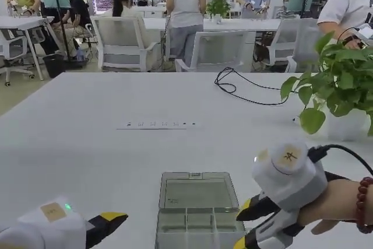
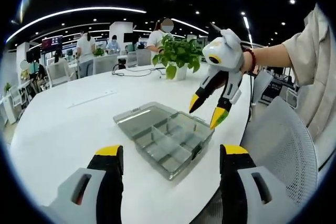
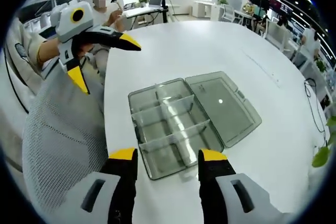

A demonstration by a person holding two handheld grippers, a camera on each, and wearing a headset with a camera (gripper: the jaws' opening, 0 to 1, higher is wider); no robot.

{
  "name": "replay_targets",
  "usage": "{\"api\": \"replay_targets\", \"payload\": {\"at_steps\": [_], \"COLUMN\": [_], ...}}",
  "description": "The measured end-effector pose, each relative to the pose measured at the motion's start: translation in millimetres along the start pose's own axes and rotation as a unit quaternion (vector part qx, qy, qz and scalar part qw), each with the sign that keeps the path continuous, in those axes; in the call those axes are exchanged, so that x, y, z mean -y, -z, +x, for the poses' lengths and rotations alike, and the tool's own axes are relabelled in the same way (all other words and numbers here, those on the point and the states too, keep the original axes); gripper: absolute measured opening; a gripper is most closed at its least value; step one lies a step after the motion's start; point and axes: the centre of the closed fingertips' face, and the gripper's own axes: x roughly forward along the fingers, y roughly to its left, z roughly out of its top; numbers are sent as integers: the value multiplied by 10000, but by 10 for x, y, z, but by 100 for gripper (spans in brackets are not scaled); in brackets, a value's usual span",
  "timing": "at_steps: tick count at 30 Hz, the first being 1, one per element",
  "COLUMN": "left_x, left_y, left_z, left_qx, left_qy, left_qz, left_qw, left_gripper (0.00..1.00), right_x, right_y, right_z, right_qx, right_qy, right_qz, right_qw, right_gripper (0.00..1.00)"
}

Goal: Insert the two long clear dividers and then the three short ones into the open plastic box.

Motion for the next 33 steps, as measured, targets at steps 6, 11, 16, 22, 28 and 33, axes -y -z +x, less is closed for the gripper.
{"api": "replay_targets", "payload": {"at_steps": [6, 11, 16, 22, 28, 33], "left_x": [-4, 28, -12, -51, -95, -103], "left_y": [10, 16, 15, -8, -18, 10], "left_z": [-34, -81, -135, -194, -244, -260], "left_qx": [-63, -109, -46, 25, 136, 66], "left_qy": [-28, -26, -173, -346, -513, -586], "left_qz": [-18, -84, -197, -249, -370, -314], "left_qw": [10000, 9999, 9996, 9991, 9979, 9978], "left_gripper": [78, 80, 83, 88, 91, 92], "right_x": [-15, -47, -79, -109, -151, -158], "right_y": [-26, 0, 42, 73, 90, 94], "right_z": [-164, -235, -270, -311, -312, -298], "right_qx": [451, 678, 1003, 1269, 1450, 1562], "right_qy": [264, 481, 613, 712, 869, 893], "right_qz": [276, 395, 695, 967, 1133, 1189], "right_qw": [9983, 9958, 9906, 9846, 9791, 9765], "right_gripper": [62, 69, 77, 84, 92, 100]}}
